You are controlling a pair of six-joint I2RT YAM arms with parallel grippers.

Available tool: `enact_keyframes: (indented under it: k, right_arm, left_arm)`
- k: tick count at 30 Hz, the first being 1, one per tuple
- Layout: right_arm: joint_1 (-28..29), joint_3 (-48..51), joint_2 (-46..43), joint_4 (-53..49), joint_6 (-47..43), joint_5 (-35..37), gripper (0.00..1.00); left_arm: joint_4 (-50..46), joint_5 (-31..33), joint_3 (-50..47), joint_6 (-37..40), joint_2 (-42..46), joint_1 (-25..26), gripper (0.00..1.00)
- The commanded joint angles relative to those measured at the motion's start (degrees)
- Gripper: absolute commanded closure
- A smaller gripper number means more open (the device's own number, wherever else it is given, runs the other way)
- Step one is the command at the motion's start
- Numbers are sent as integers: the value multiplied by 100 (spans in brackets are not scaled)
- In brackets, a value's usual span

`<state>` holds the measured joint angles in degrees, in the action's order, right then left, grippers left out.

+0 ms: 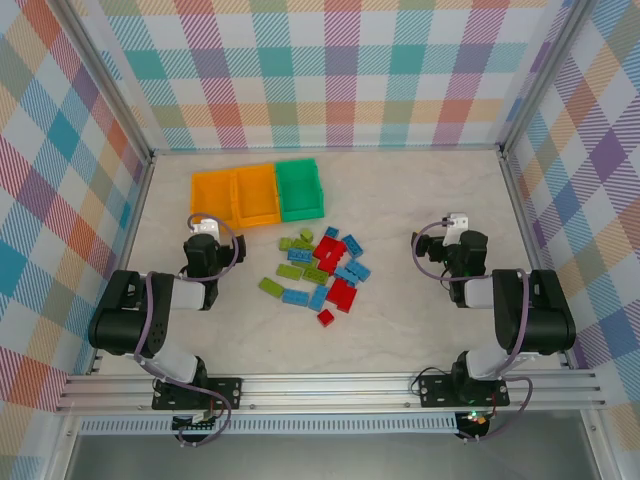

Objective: Sort the legos into containers by color

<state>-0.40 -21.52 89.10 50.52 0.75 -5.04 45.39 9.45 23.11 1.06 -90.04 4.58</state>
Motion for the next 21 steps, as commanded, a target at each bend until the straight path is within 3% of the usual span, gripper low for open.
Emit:
enact_keyframes:
  k: [1, 15, 21]
  right_arm:
    - [-37, -98, 7, 133, -40, -129, 0]
    - [-42, -98, 11, 124, -29, -133, 0]
    - [-48, 26, -48, 316, 169, 335, 0]
  left_arm:
    - [179, -60, 47, -51, 41, -36, 0]
    - [173, -63, 46, -45, 39, -29, 0]
    - [180, -66, 52, -51, 44, -35, 0]
